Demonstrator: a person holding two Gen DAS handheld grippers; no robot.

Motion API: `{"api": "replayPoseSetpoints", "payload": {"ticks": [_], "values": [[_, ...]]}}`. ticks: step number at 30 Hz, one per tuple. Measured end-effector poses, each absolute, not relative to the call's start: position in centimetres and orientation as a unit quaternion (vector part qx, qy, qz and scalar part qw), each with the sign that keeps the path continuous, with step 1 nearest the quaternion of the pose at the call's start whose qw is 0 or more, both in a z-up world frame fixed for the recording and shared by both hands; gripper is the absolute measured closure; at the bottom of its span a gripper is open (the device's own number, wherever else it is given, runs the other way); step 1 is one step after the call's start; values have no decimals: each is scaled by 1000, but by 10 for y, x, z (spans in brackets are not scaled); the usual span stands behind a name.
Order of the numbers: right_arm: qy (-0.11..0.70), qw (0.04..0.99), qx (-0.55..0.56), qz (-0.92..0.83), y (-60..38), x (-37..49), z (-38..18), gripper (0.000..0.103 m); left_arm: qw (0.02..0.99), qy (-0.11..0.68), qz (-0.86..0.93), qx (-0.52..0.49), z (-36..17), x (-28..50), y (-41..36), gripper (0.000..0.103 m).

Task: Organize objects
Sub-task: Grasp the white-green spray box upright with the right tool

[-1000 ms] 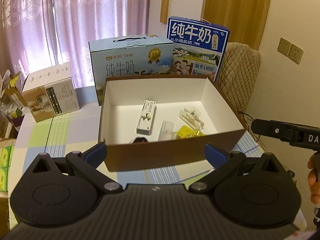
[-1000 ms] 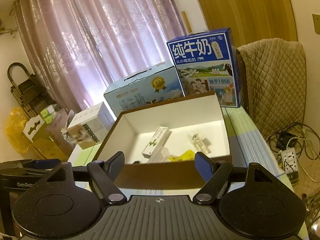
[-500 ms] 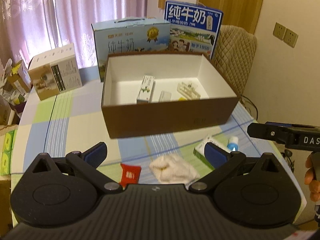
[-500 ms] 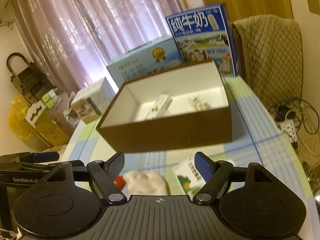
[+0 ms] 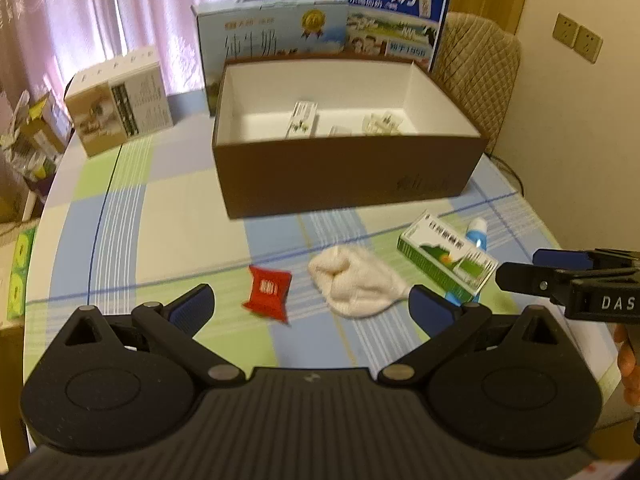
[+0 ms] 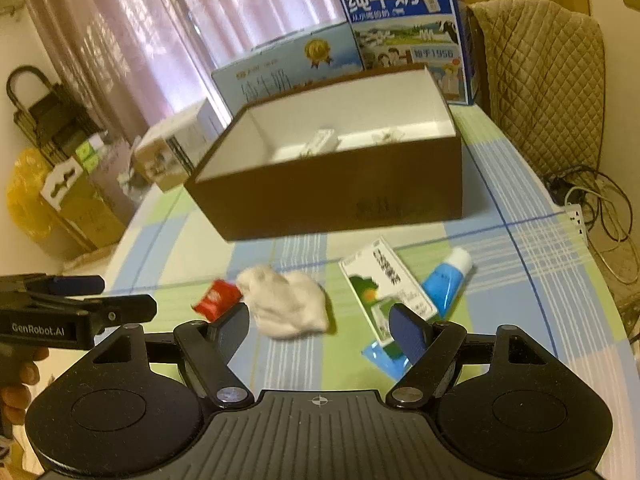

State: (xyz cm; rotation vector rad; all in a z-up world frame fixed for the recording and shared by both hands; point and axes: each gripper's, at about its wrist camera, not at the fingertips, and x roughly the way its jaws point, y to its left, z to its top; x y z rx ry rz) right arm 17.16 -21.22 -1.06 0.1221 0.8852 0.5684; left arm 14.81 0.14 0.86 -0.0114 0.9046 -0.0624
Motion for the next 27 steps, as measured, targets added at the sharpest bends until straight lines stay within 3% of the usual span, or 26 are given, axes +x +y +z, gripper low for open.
{"api": "replayPoseSetpoints", "payload": {"ticks": [27], "values": [[464, 851, -30, 242, -202, 164, -60, 29, 871, 490, -21, 2, -33, 146, 2, 1]]}}
